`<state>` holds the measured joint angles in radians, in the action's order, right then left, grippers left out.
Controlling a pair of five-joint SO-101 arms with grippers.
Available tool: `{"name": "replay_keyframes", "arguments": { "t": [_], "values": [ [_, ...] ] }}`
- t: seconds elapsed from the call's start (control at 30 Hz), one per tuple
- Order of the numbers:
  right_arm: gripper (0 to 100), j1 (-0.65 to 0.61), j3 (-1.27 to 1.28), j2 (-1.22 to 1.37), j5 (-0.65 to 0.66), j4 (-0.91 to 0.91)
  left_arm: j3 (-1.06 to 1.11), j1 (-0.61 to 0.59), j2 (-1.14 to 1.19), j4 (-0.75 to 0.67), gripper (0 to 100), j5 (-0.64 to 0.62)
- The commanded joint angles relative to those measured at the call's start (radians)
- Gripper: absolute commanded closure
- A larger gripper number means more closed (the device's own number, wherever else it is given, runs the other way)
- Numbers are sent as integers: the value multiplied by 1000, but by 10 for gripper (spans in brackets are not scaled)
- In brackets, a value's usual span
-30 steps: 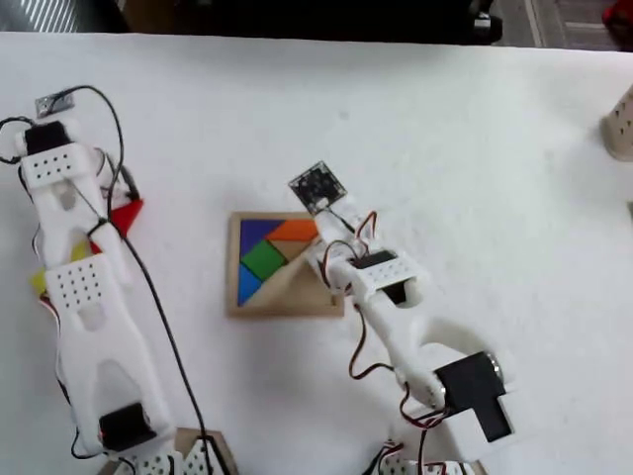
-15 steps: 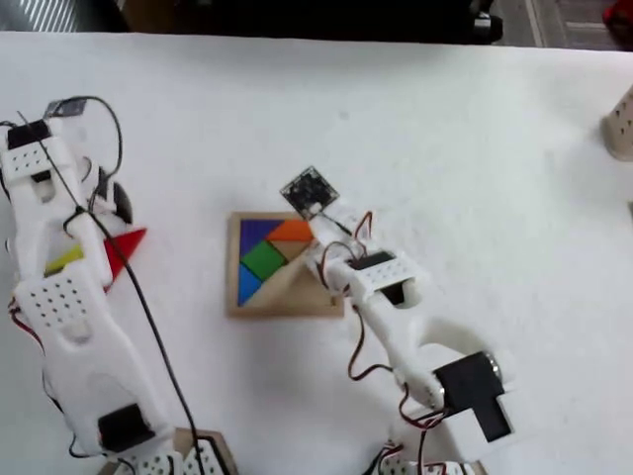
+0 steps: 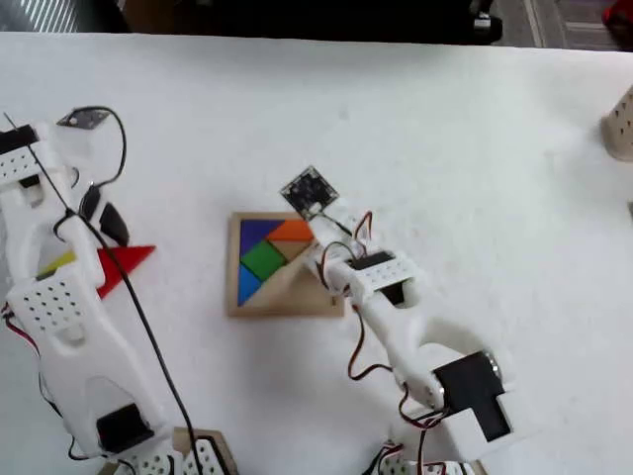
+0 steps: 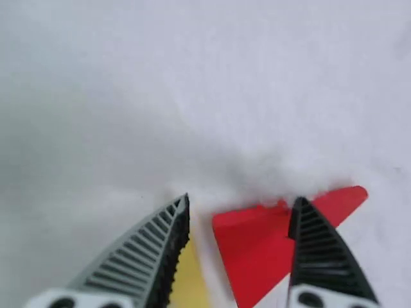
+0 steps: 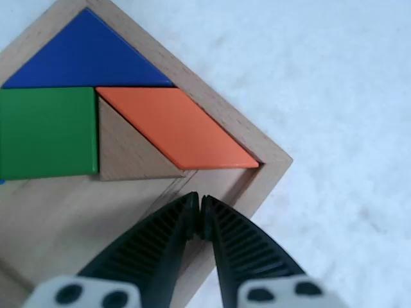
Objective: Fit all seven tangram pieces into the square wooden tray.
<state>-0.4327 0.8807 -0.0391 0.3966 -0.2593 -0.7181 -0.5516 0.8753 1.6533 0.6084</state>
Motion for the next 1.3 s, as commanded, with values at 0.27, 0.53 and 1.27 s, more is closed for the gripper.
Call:
{"name": "replay_keyframes", "arguments": {
  "t": [0.27, 0.53, 1.27],
  "values": [
    [981, -5, -37, -2, 20, -2, 124, -12, -217, -9, 704, 68],
    [981, -5, -37, -2, 20, -2, 388, -7, -340, -232, 679, 210],
    [981, -5, -35, -2, 20, -4, 671, 24, -338, -414, 679, 423]
  ]
}}
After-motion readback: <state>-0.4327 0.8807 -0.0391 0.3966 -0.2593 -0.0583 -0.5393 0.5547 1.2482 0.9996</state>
